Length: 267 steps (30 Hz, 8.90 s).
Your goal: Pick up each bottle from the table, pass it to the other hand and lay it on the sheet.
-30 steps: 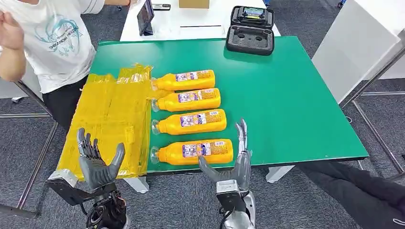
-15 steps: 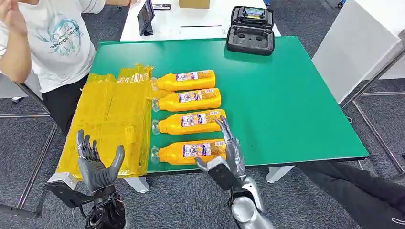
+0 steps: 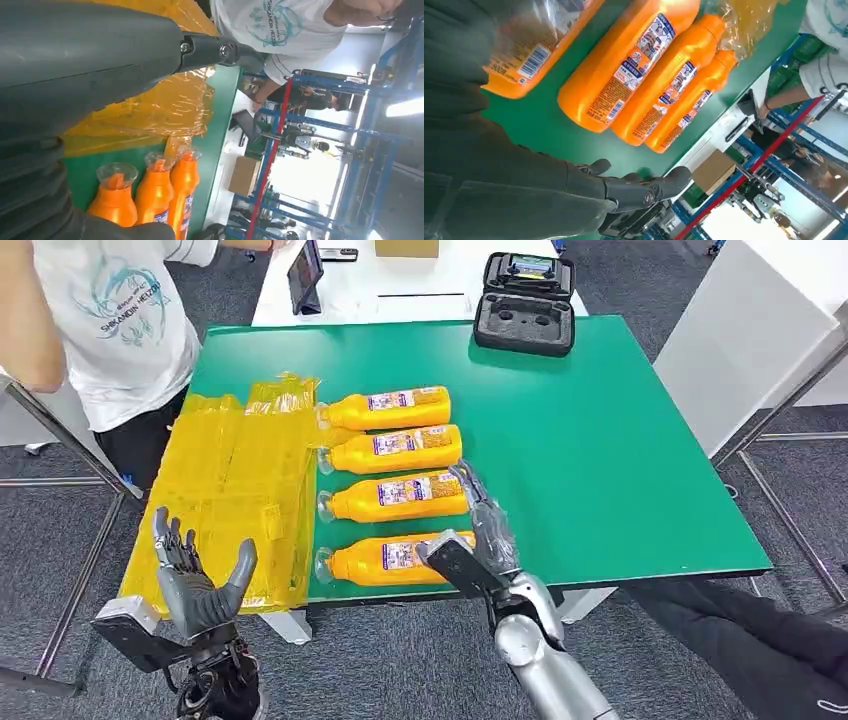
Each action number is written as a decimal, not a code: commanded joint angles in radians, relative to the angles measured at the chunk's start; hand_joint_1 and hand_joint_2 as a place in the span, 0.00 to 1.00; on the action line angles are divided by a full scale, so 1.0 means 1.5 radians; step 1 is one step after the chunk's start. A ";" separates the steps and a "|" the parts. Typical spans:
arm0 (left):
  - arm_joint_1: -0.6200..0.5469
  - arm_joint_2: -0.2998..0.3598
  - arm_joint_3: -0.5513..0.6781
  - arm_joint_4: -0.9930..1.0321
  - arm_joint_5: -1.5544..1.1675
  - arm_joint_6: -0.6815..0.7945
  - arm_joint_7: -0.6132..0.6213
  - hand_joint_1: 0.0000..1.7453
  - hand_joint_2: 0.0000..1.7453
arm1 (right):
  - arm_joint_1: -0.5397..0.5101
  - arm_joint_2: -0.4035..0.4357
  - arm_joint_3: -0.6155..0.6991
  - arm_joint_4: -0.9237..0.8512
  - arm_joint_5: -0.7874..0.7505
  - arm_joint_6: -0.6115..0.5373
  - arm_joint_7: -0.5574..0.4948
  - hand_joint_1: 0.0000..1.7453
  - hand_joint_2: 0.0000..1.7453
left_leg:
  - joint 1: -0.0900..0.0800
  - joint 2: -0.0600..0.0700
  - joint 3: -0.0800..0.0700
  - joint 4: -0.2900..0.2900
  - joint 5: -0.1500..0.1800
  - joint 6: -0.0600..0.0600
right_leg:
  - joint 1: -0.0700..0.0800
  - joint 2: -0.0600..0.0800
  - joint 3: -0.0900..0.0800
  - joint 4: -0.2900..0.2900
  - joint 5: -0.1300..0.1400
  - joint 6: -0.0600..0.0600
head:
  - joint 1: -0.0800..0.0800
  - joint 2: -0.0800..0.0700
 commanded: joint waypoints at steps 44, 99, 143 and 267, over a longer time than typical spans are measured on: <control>-0.094 0.019 -0.009 0.103 -0.012 0.018 0.002 0.00 1.00 | -0.269 -0.089 0.196 0.191 -0.038 0.313 0.148 0.00 1.00 | -0.001 0.003 0.004 -0.001 -0.001 0.000 | 0.000 0.001 0.004 -0.001 0.000 0.000 | 0.000 0.000; -0.051 0.020 0.023 0.072 0.004 0.036 0.002 0.00 1.00 | -0.386 -0.140 0.442 0.232 -0.160 0.437 0.120 0.00 1.00 | -0.001 0.001 0.003 0.000 -0.001 0.000 | 0.000 0.000 0.003 0.000 0.000 0.000 | 0.000 0.000; -0.046 0.007 0.024 0.090 0.027 0.013 0.002 0.00 1.00 | -0.353 -0.133 0.491 0.313 -0.079 0.412 0.124 0.01 1.00 | 0.000 0.000 0.002 0.000 0.000 0.000 | 0.000 -0.001 0.003 -0.001 0.000 0.001 | 0.000 0.000; -0.076 0.040 -0.143 0.140 0.183 -0.367 0.035 0.00 1.00 | -0.087 0.036 0.125 0.277 -0.005 0.237 -0.199 1.00 1.00 | -0.001 0.000 0.002 0.000 -0.001 0.000 | 0.000 -0.001 0.002 -0.001 0.000 0.000 | 0.000 0.000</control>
